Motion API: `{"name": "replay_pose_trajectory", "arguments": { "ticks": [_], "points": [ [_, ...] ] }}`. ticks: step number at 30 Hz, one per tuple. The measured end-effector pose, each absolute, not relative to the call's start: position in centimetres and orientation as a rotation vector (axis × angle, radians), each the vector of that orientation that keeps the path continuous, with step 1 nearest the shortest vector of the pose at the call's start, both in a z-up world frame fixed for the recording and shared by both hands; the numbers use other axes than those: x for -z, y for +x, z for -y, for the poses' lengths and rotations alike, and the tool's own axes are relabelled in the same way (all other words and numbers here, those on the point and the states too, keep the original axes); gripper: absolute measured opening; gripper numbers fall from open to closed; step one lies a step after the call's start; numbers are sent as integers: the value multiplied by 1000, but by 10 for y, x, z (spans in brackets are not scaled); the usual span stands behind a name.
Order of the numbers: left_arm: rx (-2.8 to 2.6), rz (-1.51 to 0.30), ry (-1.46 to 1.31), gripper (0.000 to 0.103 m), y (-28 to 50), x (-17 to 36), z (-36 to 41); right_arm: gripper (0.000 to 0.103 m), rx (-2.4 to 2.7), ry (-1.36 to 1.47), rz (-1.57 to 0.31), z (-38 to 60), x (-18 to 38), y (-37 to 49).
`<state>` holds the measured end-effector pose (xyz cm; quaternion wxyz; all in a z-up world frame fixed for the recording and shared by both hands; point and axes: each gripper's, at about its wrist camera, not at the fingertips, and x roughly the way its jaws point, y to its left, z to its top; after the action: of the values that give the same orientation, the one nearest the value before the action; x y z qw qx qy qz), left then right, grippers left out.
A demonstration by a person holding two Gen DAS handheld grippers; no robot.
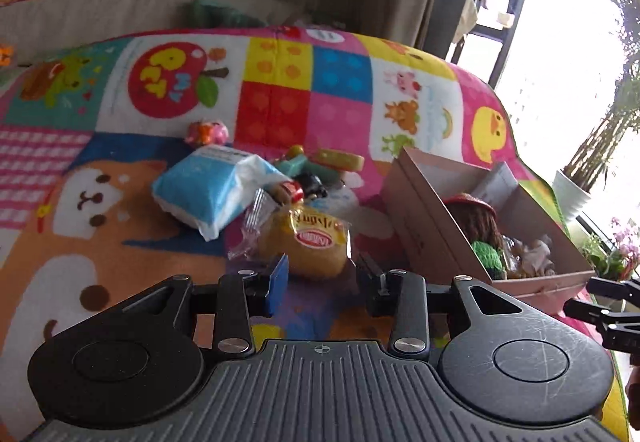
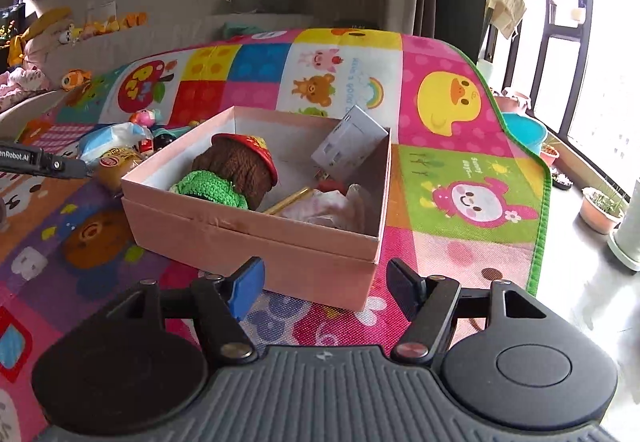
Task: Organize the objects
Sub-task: 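Release the charger into the box and press it down with the right tool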
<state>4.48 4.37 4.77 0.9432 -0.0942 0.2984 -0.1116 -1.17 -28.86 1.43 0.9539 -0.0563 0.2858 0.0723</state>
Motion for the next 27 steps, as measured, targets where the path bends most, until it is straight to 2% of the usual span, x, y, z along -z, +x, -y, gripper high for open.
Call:
{"name": "replay_pose_trajectory", "arguments": {
  "ticks": [3,7,10,15,20,21,23,25,27],
  "points": [
    [227,-611,-211,41,43,-45,-47,73,-133,-95,-565,284,-13,0],
    [240,-643,-251,41,42,-29,-47,73,-164,-40,-557,282,-14,18],
    [266,-602,-283,41,39,-21,-48,73,-179,-48,-556,279,-20,27],
    [303,-546,-346,40,33,-6,-54,76,-213,-23,-494,283,-62,31],
    [322,-503,-366,40,27,-7,-57,76,-258,108,-553,283,-101,102],
    [326,-496,-363,40,27,-8,-56,75,-238,119,-572,280,-101,122],
    [335,-481,-357,40,25,-9,-55,66,-177,117,-607,274,-97,161],
    [346,-475,-360,40,23,-9,-56,53,-106,84,-639,269,-87,193],
    [352,-471,-375,40,23,-9,-58,50,-60,80,-682,266,-74,216]
  ]
}}
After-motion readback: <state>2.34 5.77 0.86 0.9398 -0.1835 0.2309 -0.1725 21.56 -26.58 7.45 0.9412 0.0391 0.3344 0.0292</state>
